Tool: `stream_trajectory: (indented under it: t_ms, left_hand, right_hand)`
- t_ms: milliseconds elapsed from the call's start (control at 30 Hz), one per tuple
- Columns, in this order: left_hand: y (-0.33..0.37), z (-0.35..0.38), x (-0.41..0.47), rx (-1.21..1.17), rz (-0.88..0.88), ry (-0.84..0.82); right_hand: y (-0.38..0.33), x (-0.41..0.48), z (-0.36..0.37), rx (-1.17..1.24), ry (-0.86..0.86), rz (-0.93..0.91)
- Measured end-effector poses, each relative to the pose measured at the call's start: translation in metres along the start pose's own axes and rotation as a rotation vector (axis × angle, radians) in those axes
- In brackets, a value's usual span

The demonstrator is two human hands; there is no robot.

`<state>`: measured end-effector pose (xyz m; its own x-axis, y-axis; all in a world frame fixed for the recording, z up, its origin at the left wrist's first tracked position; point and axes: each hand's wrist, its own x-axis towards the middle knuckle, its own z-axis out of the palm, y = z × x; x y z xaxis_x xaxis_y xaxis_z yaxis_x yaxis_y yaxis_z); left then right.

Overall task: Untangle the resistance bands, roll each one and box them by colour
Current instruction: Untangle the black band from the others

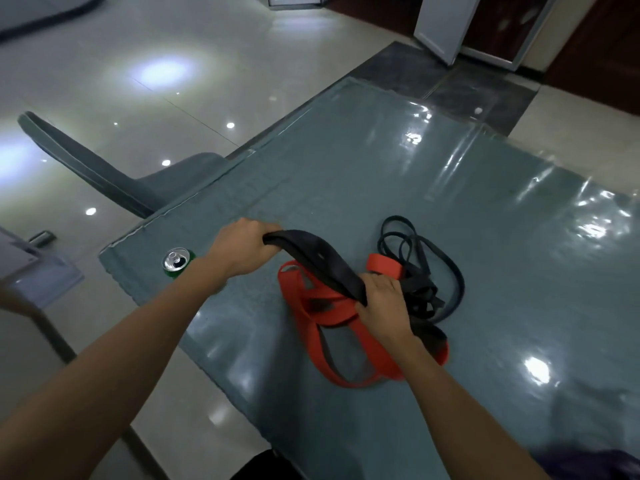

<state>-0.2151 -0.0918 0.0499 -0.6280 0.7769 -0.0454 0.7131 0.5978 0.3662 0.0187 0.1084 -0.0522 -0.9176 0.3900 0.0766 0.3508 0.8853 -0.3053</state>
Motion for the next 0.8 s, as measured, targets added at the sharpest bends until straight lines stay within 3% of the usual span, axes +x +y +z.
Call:
stream_trajectory:
  t_ms: [133,400,600,667,733,800]
  left_hand:
    - [0.01,-0.015,0.009,-0.081,0.047,0.072]
    - [0.087,-0.017,0.049,-0.134,0.359,0.168]
    - [0.128,-0.012,0.074,-0.312,0.425,0.149]
    - [0.134,-0.005,0.077,-0.352,0.412,0.109]
    - [0.13,0.008,0.078,-0.338,0.409,0.064]
    - [0.126,0.022,0.072,-0.276,0.45,-0.023]
  right_hand:
    - [0.019,0.004,-0.043,0.026,0.208,0.107]
    - [0.056,-0.023,-0.167,0.058,0.386,0.347]
    - [0.062,-0.042,-0.23,0.245,0.615,0.34]
    - [0.067,-0.047,-0.227,0.266,0.466,0.415]
    - [0.077,-0.058,-0.213,0.083,0.18,0.452]
    - [0.085,-0.071,-0.2,0.12,0.198,0.485]
